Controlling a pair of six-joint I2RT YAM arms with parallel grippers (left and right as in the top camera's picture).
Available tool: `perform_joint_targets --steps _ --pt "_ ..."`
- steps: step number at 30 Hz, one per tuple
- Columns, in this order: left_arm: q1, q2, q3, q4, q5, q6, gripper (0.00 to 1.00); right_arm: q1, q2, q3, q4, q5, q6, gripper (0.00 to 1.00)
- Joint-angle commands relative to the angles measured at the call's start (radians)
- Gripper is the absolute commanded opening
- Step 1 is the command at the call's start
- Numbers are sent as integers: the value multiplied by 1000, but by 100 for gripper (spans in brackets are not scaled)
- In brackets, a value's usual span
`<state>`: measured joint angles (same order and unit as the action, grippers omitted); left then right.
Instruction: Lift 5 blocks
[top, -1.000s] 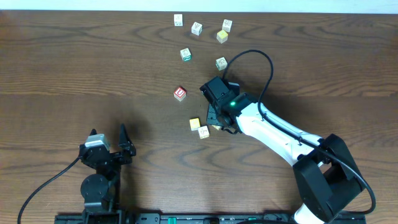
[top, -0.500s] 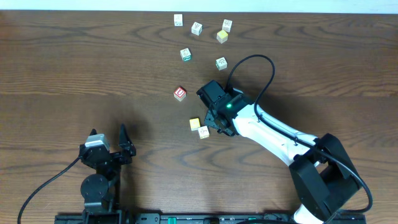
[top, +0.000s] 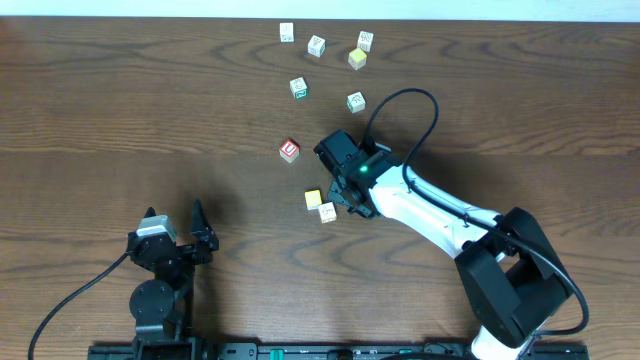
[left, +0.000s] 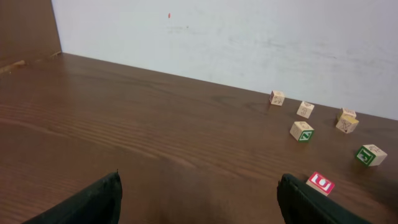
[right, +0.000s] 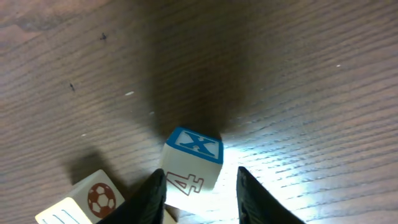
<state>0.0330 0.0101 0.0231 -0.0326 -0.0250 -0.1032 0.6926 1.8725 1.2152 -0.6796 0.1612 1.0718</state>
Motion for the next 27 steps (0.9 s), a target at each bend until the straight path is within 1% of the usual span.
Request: perform_joint_targets --steps 1,3,6,9,10,12,15,20,22,27 --pt "6 -6 -19 -39 -9 10 80 9 52 -1 3 27 5 30" --pt "6 -6 -19 -39 -9 10 80 9 52 -1 21 26 -27 30" --pt "6 -6 -19 -39 -9 10 80 8 52 -1 35 26 -40 37" --pt "6 -6 -19 -39 -9 10 80 8 52 -1 36 26 -40 50" --pt "6 -6 -19 -39 -9 10 80 9 52 -1 36 26 -40 52" --pt "6 -6 -19 -39 -9 10 80 9 52 -1 35 25 -40 54" --pt "6 -6 -19 -39 -9 10 80 9 52 -1 34 26 -40 49" --pt "6 -6 -19 -39 -9 10 80 9 52 -1 34 26 -41 38" --pt "6 -6 -19 -39 -9 10 80 9 52 -1 37 26 -65 33" --pt "6 -6 -19 -39 -9 10 80 9 52 -1 25 26 -105 27"
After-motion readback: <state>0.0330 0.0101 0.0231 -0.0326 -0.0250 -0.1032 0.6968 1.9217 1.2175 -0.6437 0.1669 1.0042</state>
